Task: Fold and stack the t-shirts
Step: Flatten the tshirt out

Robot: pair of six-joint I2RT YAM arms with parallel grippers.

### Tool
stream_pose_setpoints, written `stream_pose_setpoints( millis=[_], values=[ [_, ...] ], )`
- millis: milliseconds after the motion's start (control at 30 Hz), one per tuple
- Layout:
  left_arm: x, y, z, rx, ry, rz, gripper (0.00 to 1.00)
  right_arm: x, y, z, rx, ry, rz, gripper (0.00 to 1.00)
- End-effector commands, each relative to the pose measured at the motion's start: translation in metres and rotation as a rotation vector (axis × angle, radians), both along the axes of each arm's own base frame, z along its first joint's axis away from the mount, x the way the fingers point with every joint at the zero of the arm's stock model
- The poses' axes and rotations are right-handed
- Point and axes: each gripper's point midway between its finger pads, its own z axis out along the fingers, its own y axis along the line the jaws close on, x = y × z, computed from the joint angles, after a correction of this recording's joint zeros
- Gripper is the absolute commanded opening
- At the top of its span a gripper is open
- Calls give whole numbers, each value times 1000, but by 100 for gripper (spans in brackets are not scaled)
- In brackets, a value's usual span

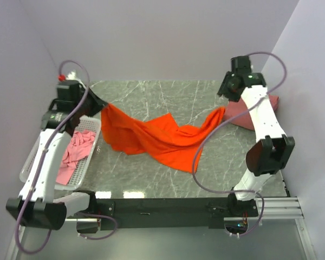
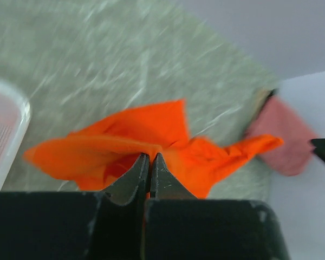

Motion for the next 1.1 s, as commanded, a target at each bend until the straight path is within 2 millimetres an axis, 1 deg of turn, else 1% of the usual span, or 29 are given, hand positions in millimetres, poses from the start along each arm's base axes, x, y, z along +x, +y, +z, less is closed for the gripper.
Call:
stream_pose_setpoints(
  millis=[0, 33, 67, 100, 133, 167, 200, 233, 267, 300, 333, 367, 400, 433, 467, 533, 567, 633, 667, 733, 800, 833, 867, 900, 933, 967, 1067],
  values=[
    [4, 6, -28, 25, 42, 23, 1, -8, 40, 5, 37, -48, 94, 56],
    [2, 5, -41, 25, 67, 20, 0, -16, 56, -1, 41, -48, 132, 60],
    [0, 6, -45, 24, 70, 22, 1, -37, 78, -30, 50, 16, 176, 61],
    [-1, 6, -48, 25, 73, 23, 1, -48, 90, -29, 69, -6, 200, 61],
    [-2, 6, -52, 27, 82, 23, 1, -59, 98, -42, 89, 21, 211, 61],
    [-3, 7, -54, 30, 86, 23, 1, -81, 102, -76, 102, 107, 220, 61],
    [-4, 7, -55, 32, 92, 18, 1, -97, 113, -81, 134, 115, 229, 60],
    [-5, 7, -56, 36, 94, 18, 1, -106, 117, -91, 146, 121, 231, 59],
    [-6, 7, -59, 44, 106, 13, 0, -127, 117, -117, 149, 185, 220, 59],
    [-6, 7, -61, 47, 113, 11, 0, -138, 117, -119, 162, 181, 221, 58],
    [-6, 7, -63, 50, 122, 8, 1, -149, 122, -126, 165, 199, 234, 58],
    [-7, 6, -66, 52, 129, 4, 1, -166, 120, -145, 167, 248, 221, 58],
    [-7, 6, -69, 50, 140, 0, 1, -175, 122, -147, 180, 249, 230, 57],
    [-8, 6, -73, 51, 151, 0, 1, -185, 125, -153, 184, 265, 242, 57],
    [-8, 5, -75, 47, 153, -2, 1, -199, 123, -167, 189, 295, 234, 57],
    [-10, 5, -80, 42, 162, -3, 1, -210, 130, -176, 215, 312, 255, 56],
    [-11, 4, -80, 37, 161, -5, 1, -219, 130, -186, 218, 336, 250, 56],
    [-12, 2, -85, 29, 173, -11, 1, -220, 134, -189, 235, 324, 253, 56],
    [-12, 2, -87, 28, 177, -12, 0, -224, 136, -194, 237, 335, 254, 56],
    [-13, 1, -91, 26, 186, -13, 1, -222, 139, -199, 237, 335, 251, 56],
    [-14, 1, -93, 25, 191, -15, 1, -224, 140, -211, 224, 357, 253, 55],
    [-15, 2, -91, 28, 187, -13, 0, -225, 141, -215, 221, 363, 255, 55],
    [-16, 4, -91, 34, 188, -6, 0, -228, 140, -223, 211, 384, 255, 55],
    [-16, 4, -90, 36, 186, -6, 1, -225, 143, -225, 219, 370, 261, 54],
    [-17, 5, -90, 42, 185, -2, 0, -225, 143, -229, 218, 375, 263, 54],
    [-18, 7, -90, 48, 184, 2, 1, -227, 141, -237, 205, 398, 260, 54],
    [-21, 8, -88, 52, 184, 6, 1, -228, 141, -246, 185, 424, 262, 53]
  ],
)
